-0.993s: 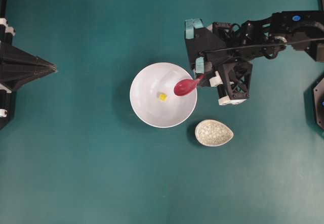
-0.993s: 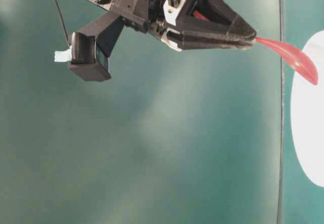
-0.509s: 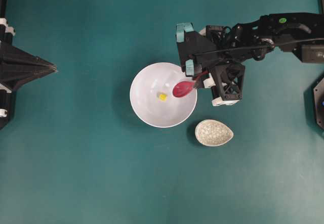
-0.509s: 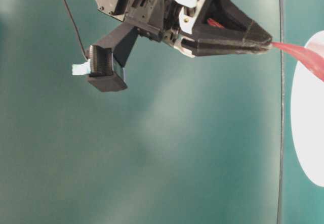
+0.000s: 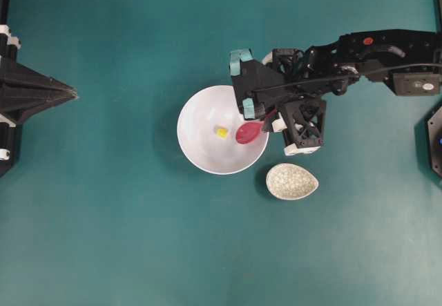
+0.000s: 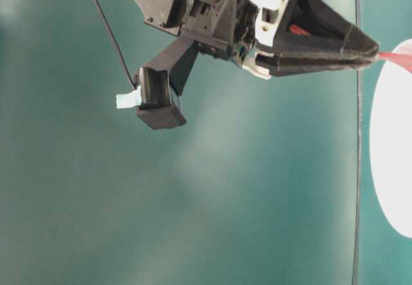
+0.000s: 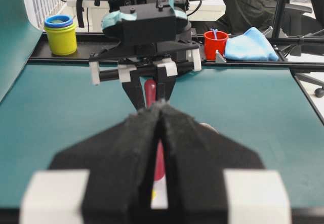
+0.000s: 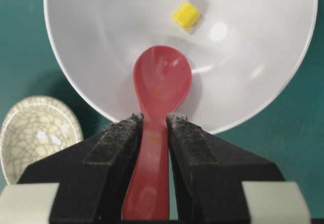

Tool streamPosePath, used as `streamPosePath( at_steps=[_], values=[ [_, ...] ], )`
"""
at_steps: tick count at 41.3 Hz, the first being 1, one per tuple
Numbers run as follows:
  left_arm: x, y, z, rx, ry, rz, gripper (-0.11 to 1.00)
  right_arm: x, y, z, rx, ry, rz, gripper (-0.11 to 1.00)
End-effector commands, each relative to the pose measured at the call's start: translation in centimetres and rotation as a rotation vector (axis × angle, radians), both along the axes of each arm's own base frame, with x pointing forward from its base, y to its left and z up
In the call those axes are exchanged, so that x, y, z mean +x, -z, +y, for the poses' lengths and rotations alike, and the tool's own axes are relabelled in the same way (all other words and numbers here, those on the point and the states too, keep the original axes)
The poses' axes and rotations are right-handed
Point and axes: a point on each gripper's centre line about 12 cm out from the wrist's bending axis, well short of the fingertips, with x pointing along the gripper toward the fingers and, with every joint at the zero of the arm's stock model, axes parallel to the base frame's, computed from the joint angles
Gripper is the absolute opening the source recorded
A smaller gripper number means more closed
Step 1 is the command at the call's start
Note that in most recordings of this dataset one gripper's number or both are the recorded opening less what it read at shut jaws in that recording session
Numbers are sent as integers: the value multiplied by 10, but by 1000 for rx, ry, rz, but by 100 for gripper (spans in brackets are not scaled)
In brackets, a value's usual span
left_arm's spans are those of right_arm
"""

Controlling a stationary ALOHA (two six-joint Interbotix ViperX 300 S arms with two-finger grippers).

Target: Scoop the yellow hexagonal prism block from the bowl with a spoon using the right arm.

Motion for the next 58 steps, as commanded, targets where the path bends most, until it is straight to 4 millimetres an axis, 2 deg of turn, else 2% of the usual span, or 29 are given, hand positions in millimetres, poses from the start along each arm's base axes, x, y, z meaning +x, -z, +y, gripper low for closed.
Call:
streamPosePath(
  at_steps=[1, 58],
  values=[
    [2, -10, 0, 5, -1, -21, 0, 7, -13, 0, -5, 2, -45, 25],
    [1, -12, 0, 5, -1, -35, 0, 26, 3, 4, 71, 144, -40, 25]
  ],
)
